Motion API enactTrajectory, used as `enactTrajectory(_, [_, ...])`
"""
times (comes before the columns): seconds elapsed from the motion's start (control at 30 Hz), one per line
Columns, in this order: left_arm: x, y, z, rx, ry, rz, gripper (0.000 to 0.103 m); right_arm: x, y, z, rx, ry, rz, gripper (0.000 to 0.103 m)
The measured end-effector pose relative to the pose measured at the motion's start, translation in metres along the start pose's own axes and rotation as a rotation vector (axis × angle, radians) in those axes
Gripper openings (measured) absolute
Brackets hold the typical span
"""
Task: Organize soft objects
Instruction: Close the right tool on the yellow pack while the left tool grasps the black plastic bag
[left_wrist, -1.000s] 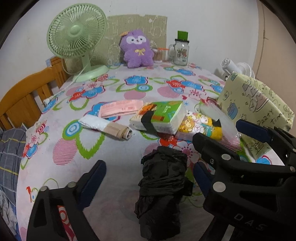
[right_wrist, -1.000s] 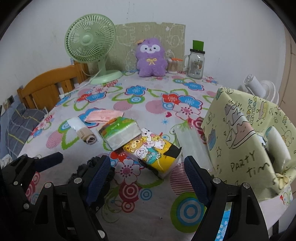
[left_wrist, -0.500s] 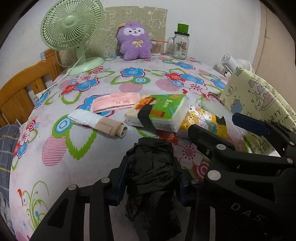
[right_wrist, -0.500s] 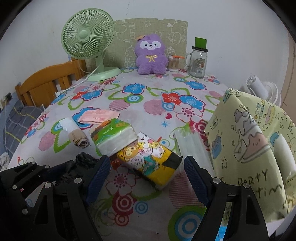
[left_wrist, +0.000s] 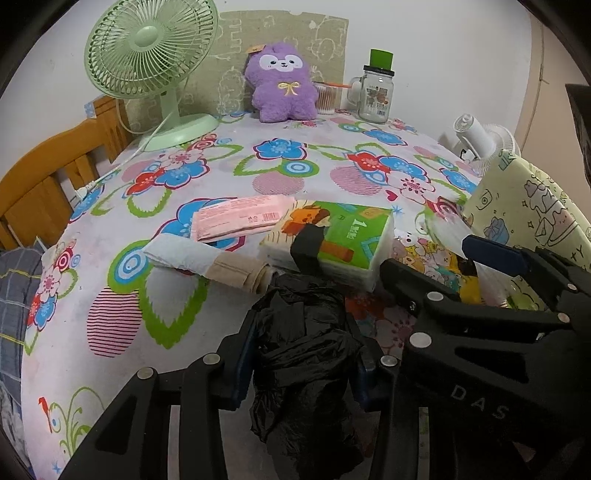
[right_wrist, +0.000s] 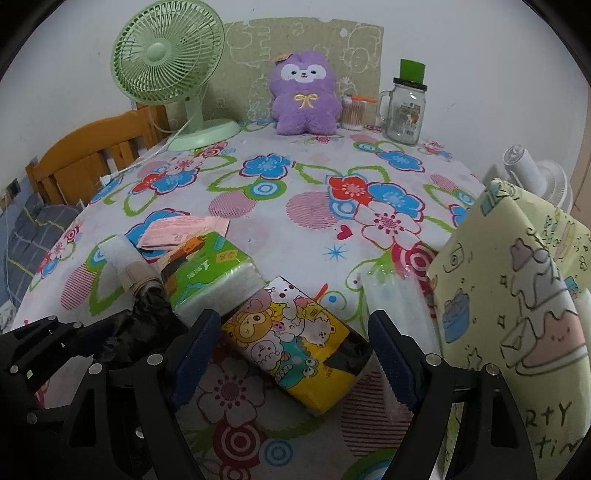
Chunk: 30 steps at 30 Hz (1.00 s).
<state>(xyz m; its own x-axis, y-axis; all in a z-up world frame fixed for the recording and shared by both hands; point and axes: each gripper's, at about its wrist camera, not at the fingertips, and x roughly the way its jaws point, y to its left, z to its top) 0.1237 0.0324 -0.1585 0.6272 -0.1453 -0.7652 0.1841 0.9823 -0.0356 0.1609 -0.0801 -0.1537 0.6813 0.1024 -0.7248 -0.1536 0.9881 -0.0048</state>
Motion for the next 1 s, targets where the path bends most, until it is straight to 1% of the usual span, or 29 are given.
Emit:
enactTrajectory(0.07, [0.002, 0.001, 0.001, -0.005, 0.004, -0.004, 0.044, 0.002, 0.000, 0.001, 0.003, 0.007, 0.001, 0.088])
enactTrajectory(0.13, [0.003, 0.000, 0.001, -0.006, 0.003, -0.005, 0.044, 0.007, -0.001, 0.000, 0.012, 0.032, 0.001, 0.088])
enactTrajectory(0.3, [0.004, -0.001, 0.001, 0.007, 0.003, 0.007, 0.044, 0.010, -0.002, 0.000, 0.015, 0.038, -0.002, 0.088])
enactTrajectory(0.43, [0.004, -0.001, 0.002, 0.010, 0.002, 0.008, 0.044, 0.007, 0.000, -0.003, 0.010, 0.037, 0.004, 0.082])
enactTrajectory(0.5, [0.003, -0.001, 0.001, 0.013, 0.002, 0.008, 0.044, 0.004, 0.002, -0.004, 0.004, 0.033, 0.011, 0.078])
enactTrajectory(0.6, [0.002, -0.002, 0.000, 0.014, 0.004, 0.002, 0.043, -0.002, 0.007, -0.006, -0.010, 0.024, 0.018, 0.067])
enactTrajectory(0.67, [0.001, -0.002, -0.001, 0.014, 0.004, -0.001, 0.043, -0.006, 0.009, -0.007, -0.021, 0.019, 0.016, 0.064])
enactTrajectory(0.73, [-0.001, -0.005, -0.003, 0.013, 0.004, -0.004, 0.043, -0.006, 0.009, -0.009, -0.022, 0.022, 0.026, 0.064])
enactTrajectory(0.8, [-0.002, -0.006, -0.004, 0.014, 0.005, -0.001, 0.043, -0.008, 0.010, -0.009, -0.030, 0.018, 0.024, 0.067])
enactTrajectory(0.83, [-0.003, -0.006, -0.005, 0.015, 0.006, 0.000, 0.043, -0.008, 0.010, -0.010, -0.028, 0.021, 0.015, 0.071])
enactTrajectory(0.87, [-0.004, -0.007, -0.006, 0.017, 0.005, 0.000, 0.043, -0.008, 0.008, -0.010, -0.024, 0.024, 0.006, 0.077])
enactTrajectory(0.9, [-0.005, -0.007, -0.007, 0.017, 0.004, 0.000, 0.043, -0.006, 0.006, -0.009, -0.014, 0.034, -0.005, 0.080])
enactTrajectory(1.0, [-0.006, -0.008, -0.009, 0.016, 0.006, 0.004, 0.043, 0.000, 0.000, -0.008, 0.001, 0.059, 0.018, 0.085])
